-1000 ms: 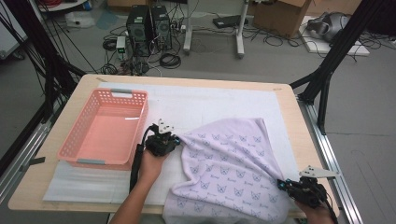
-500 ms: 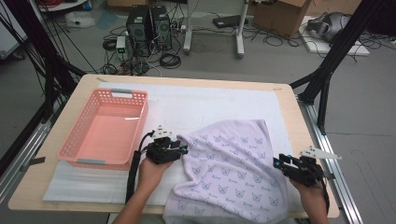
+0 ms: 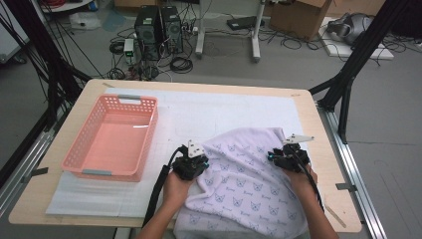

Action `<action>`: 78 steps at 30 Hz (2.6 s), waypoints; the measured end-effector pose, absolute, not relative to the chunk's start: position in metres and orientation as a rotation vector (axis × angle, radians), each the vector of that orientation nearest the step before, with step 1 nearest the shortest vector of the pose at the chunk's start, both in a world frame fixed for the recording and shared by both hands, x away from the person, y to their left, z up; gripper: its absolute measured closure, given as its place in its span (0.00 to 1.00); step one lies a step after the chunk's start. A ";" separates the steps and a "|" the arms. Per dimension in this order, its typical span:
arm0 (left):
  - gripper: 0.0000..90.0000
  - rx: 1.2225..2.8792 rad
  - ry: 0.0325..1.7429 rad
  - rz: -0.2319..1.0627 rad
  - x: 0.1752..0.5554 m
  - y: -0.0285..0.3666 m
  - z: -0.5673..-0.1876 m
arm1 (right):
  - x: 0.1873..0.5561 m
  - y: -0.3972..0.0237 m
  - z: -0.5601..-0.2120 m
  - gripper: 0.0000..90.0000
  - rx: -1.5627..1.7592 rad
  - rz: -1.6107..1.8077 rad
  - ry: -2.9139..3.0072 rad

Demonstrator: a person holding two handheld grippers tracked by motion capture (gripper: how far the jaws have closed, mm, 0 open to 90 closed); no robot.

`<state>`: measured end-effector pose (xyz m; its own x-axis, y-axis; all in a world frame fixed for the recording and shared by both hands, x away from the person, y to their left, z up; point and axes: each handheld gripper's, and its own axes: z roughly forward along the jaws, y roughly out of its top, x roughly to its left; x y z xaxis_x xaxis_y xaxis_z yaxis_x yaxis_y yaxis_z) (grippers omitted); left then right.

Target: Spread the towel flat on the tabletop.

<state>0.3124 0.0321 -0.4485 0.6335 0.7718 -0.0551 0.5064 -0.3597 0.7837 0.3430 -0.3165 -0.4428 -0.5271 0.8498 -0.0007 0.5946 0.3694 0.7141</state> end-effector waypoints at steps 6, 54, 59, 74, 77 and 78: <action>0.97 1.959 1.004 0.321 0.302 0.048 -0.442 | 0.332 -0.319 -0.435 0.98 1.224 0.979 2.292; 0.48 2.022 0.976 0.183 0.359 0.031 -0.447 | 0.269 -0.358 -0.427 0.74 1.214 1.181 2.196; 0.44 2.111 0.859 0.336 0.340 0.009 -0.449 | 0.268 -0.358 -0.425 0.74 1.213 1.180 2.190; 0.94 1.959 1.027 0.453 0.362 0.043 -0.432 | 0.269 -0.356 -0.426 0.73 1.216 1.187 2.187; 0.89 1.879 1.089 0.530 0.371 0.058 -0.430 | 0.270 -0.356 -0.427 0.73 1.214 1.184 2.186; 0.67 1.864 1.129 0.513 0.373 0.061 -0.431 | 0.272 -0.356 -0.427 0.73 1.221 1.182 2.185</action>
